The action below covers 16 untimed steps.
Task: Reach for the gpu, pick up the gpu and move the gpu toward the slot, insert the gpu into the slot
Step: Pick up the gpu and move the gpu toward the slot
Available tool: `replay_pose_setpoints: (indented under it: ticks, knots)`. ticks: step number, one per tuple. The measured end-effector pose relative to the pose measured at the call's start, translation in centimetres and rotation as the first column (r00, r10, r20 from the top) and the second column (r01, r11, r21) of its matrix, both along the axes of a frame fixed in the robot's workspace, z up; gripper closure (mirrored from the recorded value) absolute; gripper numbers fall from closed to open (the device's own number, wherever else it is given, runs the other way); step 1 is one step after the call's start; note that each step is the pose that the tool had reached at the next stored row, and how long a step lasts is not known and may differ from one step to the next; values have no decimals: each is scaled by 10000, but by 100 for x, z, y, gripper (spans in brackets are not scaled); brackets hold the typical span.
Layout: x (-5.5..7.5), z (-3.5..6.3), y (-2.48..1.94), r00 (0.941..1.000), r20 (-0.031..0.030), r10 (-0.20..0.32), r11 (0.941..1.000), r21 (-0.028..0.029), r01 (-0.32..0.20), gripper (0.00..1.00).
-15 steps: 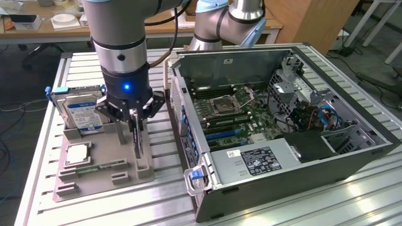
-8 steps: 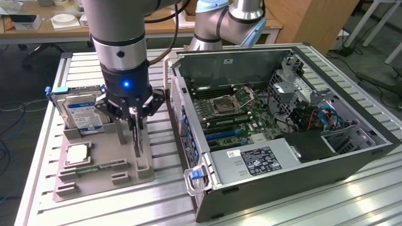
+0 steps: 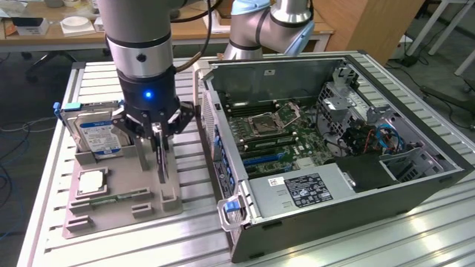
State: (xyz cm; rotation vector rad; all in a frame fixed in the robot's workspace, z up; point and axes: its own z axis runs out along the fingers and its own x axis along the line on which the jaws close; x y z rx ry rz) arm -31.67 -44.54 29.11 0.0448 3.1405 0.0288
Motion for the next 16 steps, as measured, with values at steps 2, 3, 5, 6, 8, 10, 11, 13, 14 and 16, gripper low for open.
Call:
replay_pose_setpoints:
  ticks: [2, 3, 5, 6, 8, 10, 11, 13, 14, 16]
  knots:
    - [0, 22, 0, 10000, 0, 0, 10000, 0, 0, 74]
    - [0, 32, 0, 10000, 1, 0, 10000, 0, 0, 74]
    - [0, 56, 0, 10000, 0, 0, 10000, 1, 0, 74]
    - [0, 71, 0, 10000, 1, 1, 10000, 1, -1, 74]
    - [0, 102, 0, 10000, 0, 0, 10000, 1, 0, 74]
    - [0, 130, 0, 10000, 1, 1, 10000, 2, -1, 74]
    - [0, 145, 0, 10000, 0, 0, 10000, 2, 0, 74]
    - [0, 175, 0, 10000, 1, 1, 10000, 3, -1, 74]
    - [0, 190, 0, 10000, 1, 0, 10000, 4, 0, 74]
    - [0, 219, 0, 10000, 0, 0, 10000, 4, 0, 74]
